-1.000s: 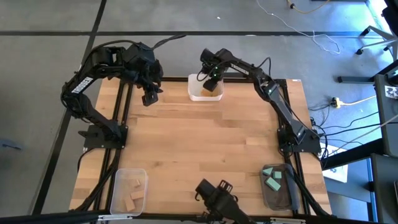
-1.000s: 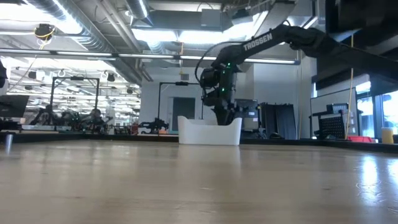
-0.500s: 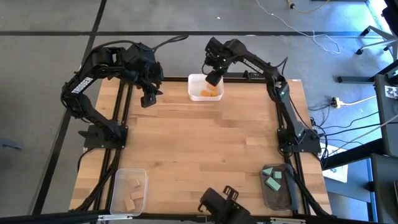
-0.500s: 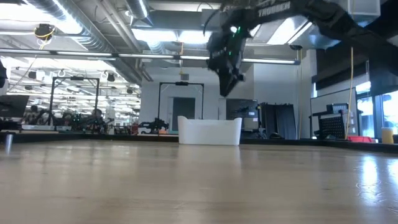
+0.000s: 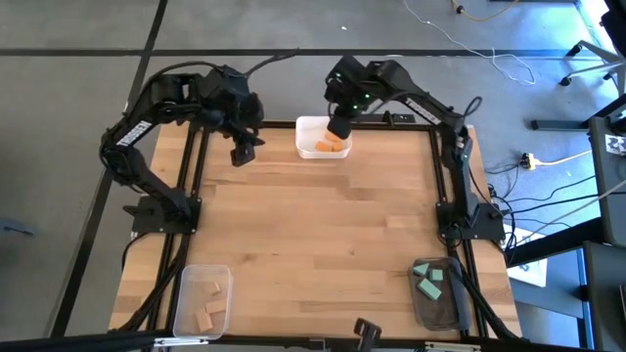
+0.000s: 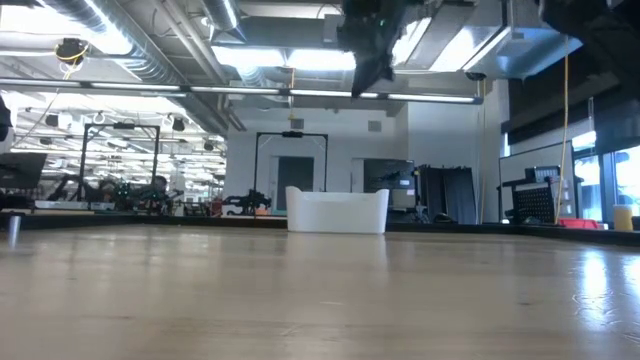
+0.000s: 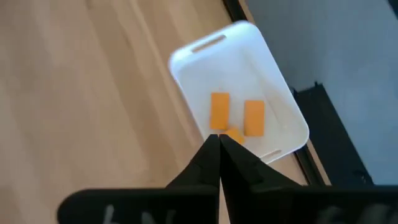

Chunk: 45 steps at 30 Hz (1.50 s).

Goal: Sort & place blocks by color
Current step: Return to Home Position

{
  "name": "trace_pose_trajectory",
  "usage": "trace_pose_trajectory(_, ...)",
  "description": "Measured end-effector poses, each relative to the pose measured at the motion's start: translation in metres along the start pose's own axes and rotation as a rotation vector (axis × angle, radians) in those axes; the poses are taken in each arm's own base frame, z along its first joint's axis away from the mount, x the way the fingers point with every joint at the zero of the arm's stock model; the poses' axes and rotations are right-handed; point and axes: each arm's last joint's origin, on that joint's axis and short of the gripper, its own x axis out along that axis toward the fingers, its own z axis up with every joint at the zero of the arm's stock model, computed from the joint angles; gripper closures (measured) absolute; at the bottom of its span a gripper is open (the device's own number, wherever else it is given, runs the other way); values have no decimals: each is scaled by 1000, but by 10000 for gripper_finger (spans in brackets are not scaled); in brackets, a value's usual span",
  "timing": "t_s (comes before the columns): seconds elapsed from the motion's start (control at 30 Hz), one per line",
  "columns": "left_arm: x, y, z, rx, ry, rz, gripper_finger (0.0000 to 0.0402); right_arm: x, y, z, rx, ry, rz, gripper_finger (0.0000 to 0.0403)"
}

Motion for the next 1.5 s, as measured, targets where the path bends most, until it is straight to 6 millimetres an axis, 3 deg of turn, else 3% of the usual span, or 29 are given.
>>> trace_pose_trajectory(0.27,26,0,1,-39,150,110,227,-70,34,-13,-79,-149,21,400)
trace_pose_trajectory(0.37,38,-1,4,-14,183,126,269,-101,46,-24,-108,-215,32,401)
trace_pose_trajectory(0.53,50,-1,7,26,214,143,381,-151,56,-51,-134,-286,36,401)
trace_pose_trajectory(0.6,46,-1,7,32,203,115,391,-170,59,-65,-143,-305,41,401)
trace_pose_trajectory(0.7,24,0,0,35,151,99,397,-197,64,-87,-159,-334,52,401)
trace_pose_trajectory(0.83,-24,5,-18,8,33,105,400,-233,69,-123,-189,-369,75,401)
trace_pose_trajectory(1.07,-117,1,-74,-26,-229,-11,401,-284,74,-189,-269,-530,204,402)
trace_pose_trajectory(1.27,-174,-2,-131,-79,-410,-4,401,-288,70,-230,-288,-585,210,402)
trace_pose_trajectory(1.37,-192,-3,-160,-97,-500,8,401,-280,68,-246,-296,-668,213,402)
trace_pose_trajectory(1.5,-201,-7,-193,-103,-605,-57,401,-263,66,-269,-300,-768,213,403)
